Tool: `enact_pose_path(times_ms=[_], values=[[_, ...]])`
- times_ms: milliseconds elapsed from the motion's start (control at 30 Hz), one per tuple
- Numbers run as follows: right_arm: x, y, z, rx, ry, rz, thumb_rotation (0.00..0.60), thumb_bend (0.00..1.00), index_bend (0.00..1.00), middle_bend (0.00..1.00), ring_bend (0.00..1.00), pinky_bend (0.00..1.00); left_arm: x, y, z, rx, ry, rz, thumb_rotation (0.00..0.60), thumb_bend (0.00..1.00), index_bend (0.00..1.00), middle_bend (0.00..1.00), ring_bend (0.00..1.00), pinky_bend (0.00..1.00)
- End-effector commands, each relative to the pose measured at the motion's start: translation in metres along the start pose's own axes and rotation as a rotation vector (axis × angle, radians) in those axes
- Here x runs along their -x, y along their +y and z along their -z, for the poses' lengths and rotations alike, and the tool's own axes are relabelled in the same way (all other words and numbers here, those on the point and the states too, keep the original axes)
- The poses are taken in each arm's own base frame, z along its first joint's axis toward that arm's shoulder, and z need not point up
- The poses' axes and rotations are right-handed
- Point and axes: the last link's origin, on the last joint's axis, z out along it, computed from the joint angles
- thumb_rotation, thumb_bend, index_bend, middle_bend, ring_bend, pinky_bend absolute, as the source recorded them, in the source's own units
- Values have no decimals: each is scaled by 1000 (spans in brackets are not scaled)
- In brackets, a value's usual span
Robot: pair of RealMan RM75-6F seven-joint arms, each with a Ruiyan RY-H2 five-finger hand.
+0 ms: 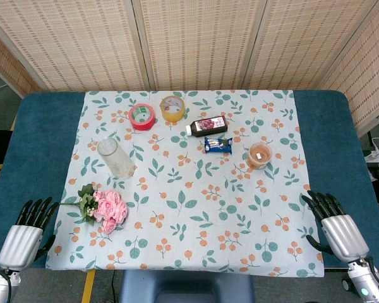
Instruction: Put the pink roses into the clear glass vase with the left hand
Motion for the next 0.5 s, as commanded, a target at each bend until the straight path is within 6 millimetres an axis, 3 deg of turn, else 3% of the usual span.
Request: enact_pose_path(times_ms=[33, 200, 500], values=[[0, 1, -1, 2, -4, 2, 600, 182, 0, 0, 0, 0, 3, 2, -2, 6, -11, 7, 600, 375, 0, 0, 0, 53], [-2, 2, 1, 5, 7, -5, 600, 182, 0, 0, 0, 0, 17, 16, -17, 22, -77, 66, 600, 387, 0, 0, 0, 54], [1, 2, 0, 2, -10, -3, 600, 182, 0, 0, 0, 0, 30, 52, -71, 87, -141, 151, 600, 383, 0, 0, 0, 63]])
